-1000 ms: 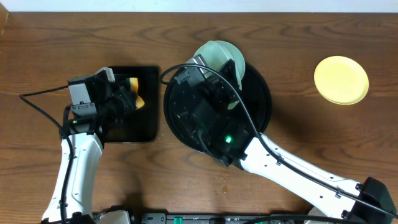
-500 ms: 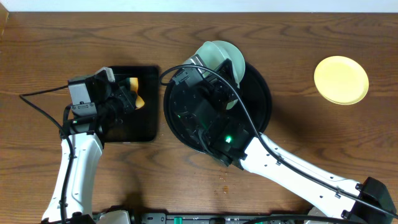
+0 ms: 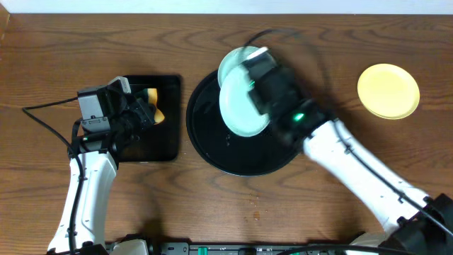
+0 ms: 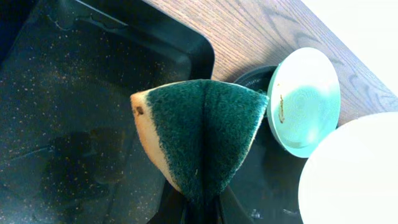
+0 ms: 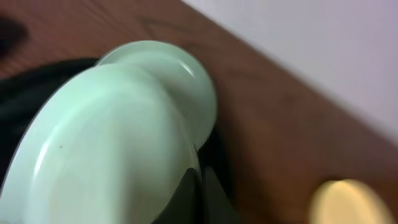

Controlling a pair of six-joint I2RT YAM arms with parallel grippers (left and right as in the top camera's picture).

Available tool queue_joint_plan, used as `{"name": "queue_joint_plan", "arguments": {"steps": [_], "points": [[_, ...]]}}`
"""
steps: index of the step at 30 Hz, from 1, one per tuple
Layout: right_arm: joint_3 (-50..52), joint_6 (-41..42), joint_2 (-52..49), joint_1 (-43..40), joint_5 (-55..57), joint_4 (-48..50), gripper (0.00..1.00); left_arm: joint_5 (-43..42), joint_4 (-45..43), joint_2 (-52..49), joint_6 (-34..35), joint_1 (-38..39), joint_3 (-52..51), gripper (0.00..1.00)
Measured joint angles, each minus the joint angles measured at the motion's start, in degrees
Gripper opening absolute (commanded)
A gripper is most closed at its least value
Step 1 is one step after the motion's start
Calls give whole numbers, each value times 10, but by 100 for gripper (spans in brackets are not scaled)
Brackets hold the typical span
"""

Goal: Clean dirty plates on tray and stack at the side
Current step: 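Lift the pale green plate with right gripper off the round tray, then carry plate right and set it onto the yellow plate, release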

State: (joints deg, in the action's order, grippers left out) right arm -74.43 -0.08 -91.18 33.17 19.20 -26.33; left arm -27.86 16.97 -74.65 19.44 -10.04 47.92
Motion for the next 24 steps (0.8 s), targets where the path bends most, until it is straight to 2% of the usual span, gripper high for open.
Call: {"name": "queue_joint_plan", "arguments": {"steps": [3,6,9,11,17,24], "points": [[0,40,-1,-109,-139,1,1,0,1,0,0,0,0,8],[0,62,-3,-213,-230,0,1,0,1,0,0,0,0,8],[0,72,-3,-303,-276,-6,1,0,1,0,0,0,0,8],[0,76,-3,-379,-300,-10,1,0,1,0,0,0,0,8],[0,82,-24,-525,-321,12,1,0,1,0,0,0,0,8],[0,82,-101,-613,-325,39,1,0,1,0,0,0,0,8]]}}
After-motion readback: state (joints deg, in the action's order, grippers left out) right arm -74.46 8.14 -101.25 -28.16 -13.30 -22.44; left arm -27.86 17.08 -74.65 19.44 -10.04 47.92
